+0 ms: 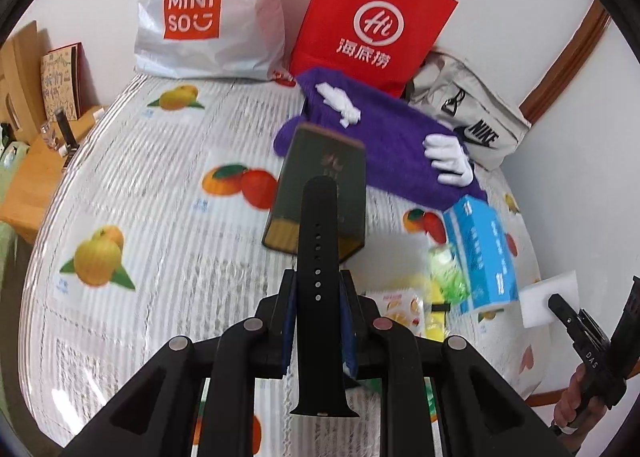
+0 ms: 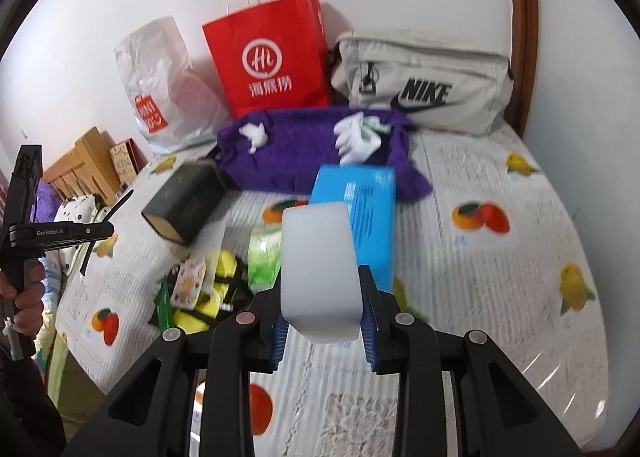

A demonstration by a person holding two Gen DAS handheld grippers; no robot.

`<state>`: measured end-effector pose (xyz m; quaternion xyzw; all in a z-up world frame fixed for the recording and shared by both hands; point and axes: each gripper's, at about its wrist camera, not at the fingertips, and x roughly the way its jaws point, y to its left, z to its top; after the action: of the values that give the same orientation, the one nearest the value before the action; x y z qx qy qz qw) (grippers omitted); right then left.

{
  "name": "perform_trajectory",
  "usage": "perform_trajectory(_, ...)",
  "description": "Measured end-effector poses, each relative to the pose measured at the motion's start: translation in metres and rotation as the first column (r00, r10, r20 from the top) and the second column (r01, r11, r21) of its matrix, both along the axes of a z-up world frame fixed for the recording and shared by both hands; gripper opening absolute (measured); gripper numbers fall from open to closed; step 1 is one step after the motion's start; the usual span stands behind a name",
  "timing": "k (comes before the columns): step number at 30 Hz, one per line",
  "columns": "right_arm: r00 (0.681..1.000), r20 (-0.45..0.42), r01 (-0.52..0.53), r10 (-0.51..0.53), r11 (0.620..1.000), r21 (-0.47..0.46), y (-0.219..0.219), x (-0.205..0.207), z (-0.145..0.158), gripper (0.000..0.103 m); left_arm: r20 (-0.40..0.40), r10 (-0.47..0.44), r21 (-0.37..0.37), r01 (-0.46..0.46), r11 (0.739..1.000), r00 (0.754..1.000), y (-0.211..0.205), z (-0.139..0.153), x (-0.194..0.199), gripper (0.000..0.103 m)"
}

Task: Organize soft objects
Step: 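Lift the black strap with the left gripper while the right gripper holds the sponge, then carry the strap and sponge onto the purple towel and open both grippers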

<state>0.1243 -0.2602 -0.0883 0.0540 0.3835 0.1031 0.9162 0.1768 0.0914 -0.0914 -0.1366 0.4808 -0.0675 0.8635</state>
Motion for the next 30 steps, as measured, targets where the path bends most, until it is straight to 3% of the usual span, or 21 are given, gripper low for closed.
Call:
perform_trajectory(11, 0.998, 0.064, 0.003, -0.003, 1.000, 0.005, -0.008, 0.045, 0.028, 0.031, 0.048, -0.029, 0.038, 0.027, 0.999, 0.998, -0.013, 0.026, 0.045, 0.019)
perform_trajectory(30, 0.999, 0.034, -0.004, 0.004, 1.000, 0.001, -0.002, 0.142, 0.020, 0.031, 0.029, -0.066, 0.079, 0.064, 0.995, 0.997, -0.030, 0.020, 0.137, 0.019)
